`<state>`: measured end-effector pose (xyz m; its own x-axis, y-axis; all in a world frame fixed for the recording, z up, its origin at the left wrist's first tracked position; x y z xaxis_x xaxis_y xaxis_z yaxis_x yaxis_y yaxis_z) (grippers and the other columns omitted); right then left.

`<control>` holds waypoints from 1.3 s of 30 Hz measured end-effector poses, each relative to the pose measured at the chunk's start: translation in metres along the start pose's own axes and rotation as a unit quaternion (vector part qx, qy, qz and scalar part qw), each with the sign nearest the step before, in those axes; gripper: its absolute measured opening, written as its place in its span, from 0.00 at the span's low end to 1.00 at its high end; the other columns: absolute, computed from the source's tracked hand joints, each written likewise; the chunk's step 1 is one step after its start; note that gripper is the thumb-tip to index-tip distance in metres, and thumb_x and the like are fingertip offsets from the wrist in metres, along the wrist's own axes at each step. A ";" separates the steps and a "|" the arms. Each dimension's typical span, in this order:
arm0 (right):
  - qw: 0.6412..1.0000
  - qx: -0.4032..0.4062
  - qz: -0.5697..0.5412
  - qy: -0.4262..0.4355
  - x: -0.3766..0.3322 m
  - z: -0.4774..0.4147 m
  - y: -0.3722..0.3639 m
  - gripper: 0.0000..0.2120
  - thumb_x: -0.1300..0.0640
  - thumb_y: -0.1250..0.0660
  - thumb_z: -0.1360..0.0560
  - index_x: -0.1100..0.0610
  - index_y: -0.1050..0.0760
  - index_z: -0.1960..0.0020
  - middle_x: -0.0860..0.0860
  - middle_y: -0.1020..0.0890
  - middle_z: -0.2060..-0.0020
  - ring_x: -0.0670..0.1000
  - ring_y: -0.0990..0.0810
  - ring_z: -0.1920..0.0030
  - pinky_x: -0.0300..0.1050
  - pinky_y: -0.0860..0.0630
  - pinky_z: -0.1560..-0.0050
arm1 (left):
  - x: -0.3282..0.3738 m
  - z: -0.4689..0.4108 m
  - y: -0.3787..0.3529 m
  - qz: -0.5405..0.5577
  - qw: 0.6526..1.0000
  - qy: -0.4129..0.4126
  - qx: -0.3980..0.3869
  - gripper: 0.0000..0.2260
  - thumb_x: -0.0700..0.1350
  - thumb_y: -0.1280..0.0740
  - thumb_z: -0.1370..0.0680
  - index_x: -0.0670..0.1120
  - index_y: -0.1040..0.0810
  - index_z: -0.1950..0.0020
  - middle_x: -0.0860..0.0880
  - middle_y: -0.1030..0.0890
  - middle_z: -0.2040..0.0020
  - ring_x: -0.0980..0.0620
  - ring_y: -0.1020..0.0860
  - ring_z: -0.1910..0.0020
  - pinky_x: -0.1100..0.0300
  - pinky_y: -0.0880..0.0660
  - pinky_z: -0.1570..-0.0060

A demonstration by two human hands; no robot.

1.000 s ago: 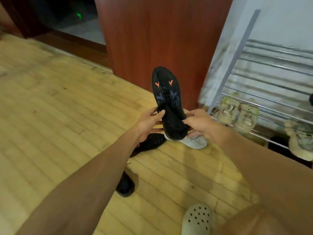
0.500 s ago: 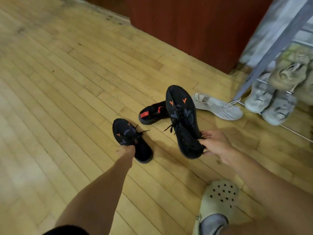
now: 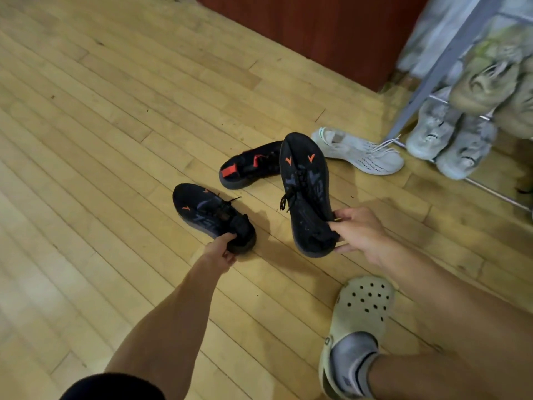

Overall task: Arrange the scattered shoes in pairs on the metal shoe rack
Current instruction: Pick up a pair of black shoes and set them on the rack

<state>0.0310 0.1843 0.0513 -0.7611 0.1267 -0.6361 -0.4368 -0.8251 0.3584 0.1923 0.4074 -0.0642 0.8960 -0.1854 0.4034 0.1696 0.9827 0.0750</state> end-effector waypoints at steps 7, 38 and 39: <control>0.997 0.035 0.069 0.021 -0.025 0.026 0.022 0.08 0.61 0.30 0.27 0.55 0.20 0.48 0.55 0.17 0.54 0.57 0.16 0.54 0.50 0.16 0.56 | 0.032 0.050 0.000 0.137 0.989 0.010 -0.052 0.09 0.37 0.33 0.24 0.42 0.27 0.45 0.44 0.25 0.50 0.49 0.26 0.57 0.56 0.24 0.50; 0.943 0.272 -0.180 0.066 -0.003 0.165 0.333 0.03 0.65 0.38 0.23 0.61 0.28 0.50 0.57 0.22 0.60 0.55 0.21 0.66 0.49 0.17 0.65 | 0.066 0.356 -0.301 -0.305 0.831 -0.351 -0.305 0.08 0.33 0.29 0.28 0.35 0.21 0.50 0.39 0.17 0.53 0.45 0.18 0.62 0.56 0.19 0.71; 0.939 0.275 -0.192 0.076 -0.005 0.159 0.342 0.03 0.65 0.38 0.23 0.60 0.27 0.51 0.56 0.22 0.62 0.54 0.21 0.66 0.46 0.18 0.69 | 0.066 0.359 -0.312 -0.301 0.831 -0.351 -0.308 0.05 0.32 0.29 0.28 0.36 0.21 0.52 0.40 0.18 0.55 0.45 0.18 0.62 0.56 0.19 0.71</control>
<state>-0.1904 -0.0110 0.2855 -0.4375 0.2427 -0.8658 -0.8787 -0.3197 0.3545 0.0513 0.0894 0.2666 0.1480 -0.3846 0.9111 0.8726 0.4844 0.0627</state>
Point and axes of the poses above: each hand's wrist, its own z-axis away from the middle knuckle, its own y-axis out of the back of the hand, x = y × z, the point moved 2 cm from there along -z, towards the middle knuckle
